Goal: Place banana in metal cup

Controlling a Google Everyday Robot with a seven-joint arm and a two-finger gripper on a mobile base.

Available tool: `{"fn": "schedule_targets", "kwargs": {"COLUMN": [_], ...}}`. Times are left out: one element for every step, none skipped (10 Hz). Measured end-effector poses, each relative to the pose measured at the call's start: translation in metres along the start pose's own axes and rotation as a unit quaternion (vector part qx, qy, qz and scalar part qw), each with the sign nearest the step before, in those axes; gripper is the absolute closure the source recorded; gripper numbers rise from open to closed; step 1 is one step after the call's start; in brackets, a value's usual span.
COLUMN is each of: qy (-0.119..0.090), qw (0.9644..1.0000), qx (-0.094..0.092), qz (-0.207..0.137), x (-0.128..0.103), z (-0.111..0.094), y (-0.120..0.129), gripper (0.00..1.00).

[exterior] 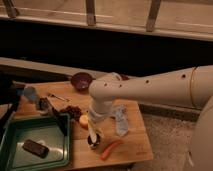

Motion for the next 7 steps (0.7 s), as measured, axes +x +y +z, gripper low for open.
{"fn": "schedule_targets", "kwargs": {"qy": [0.01, 0.02, 0.026, 0.038, 0.049, 0.06, 0.066], "qw": [0.9999, 0.9995, 0.9992, 0.9984, 0.9975, 0.9966, 0.9959], "qx": [-0.008, -0.023, -0.031, -0.042, -0.051, -0.056, -0.058], "qz": [-0.003, -0.003, 0.001, 0.004, 0.005, 0.012, 0.022], "x": [0.001, 0.004, 0.007, 0.012, 0.015, 0.02, 0.025], "z": [0.005, 0.012, 0.015, 0.02, 0.026, 0.03, 0.031], "y": [0.008, 0.015, 0.016, 0.02, 0.024, 0.025, 0.023], "gripper": [1.0, 1.0, 1.0, 1.0, 1.0, 1.0, 0.99]}}
